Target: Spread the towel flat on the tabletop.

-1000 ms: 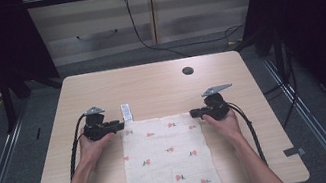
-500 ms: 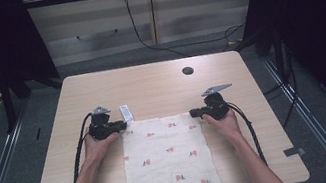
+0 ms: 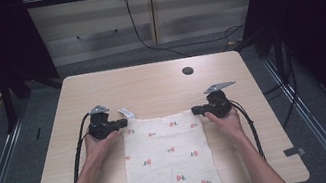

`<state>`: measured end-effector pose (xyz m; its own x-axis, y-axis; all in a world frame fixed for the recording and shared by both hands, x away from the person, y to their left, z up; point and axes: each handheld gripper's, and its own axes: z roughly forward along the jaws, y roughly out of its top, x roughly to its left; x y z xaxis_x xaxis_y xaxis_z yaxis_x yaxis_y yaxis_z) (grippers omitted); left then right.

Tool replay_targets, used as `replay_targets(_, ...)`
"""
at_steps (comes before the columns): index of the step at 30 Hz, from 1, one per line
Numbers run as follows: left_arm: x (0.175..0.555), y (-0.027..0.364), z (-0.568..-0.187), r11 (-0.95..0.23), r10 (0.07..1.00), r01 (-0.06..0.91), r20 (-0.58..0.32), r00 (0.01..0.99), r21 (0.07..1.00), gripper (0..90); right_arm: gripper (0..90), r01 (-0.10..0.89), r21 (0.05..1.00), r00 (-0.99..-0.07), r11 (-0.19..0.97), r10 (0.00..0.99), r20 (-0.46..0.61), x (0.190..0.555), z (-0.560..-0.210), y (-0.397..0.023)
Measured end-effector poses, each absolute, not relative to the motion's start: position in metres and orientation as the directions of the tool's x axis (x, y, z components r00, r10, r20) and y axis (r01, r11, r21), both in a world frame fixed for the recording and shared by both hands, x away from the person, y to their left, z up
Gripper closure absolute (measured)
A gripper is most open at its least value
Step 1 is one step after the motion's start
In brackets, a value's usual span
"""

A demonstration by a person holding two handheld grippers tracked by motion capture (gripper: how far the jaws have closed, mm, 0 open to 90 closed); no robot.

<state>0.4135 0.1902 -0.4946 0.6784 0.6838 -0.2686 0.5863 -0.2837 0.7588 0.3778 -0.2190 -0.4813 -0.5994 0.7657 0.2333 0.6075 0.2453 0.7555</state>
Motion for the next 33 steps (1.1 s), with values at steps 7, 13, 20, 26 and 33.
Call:
replay_targets(7, 0.411, 0.192, -0.480, -0.257, 0.677, 0.571, -0.276, 0.682, 0.780, 85.5, 87.2, 0.593, 0.770, -0.601, 0.236, 0.767, 0.227, 0.377, -0.472, -0.222)
replay_targets(13, 0.409, 0.189, -0.465, -0.239, 0.662, 0.543, -0.274, 0.698, 0.805, 85.4, 87.1, 0.577, 0.780, -0.606, 0.244, 0.767, 0.208, 0.376, -0.463, -0.225)
replay_targets(20, 0.406, 0.182, -0.449, -0.237, 0.646, 0.506, -0.254, 0.719, 0.829, 85.5, 87.1, 0.563, 0.788, -0.608, 0.250, 0.771, 0.189, 0.376, -0.454, -0.227)
replay_targets(26, 0.409, 0.179, -0.437, -0.194, 0.647, 0.496, -0.270, 0.713, 0.846, 85.5, 87.1, 0.554, 0.792, -0.609, 0.255, 0.773, 0.177, 0.378, -0.444, -0.229)
replay_targets(33, 0.409, 0.179, -0.420, -0.187, 0.646, 0.465, -0.248, 0.722, 0.865, 85.5, 87.1, 0.537, 0.802, -0.606, 0.261, 0.781, 0.152, 0.382, -0.430, -0.235)
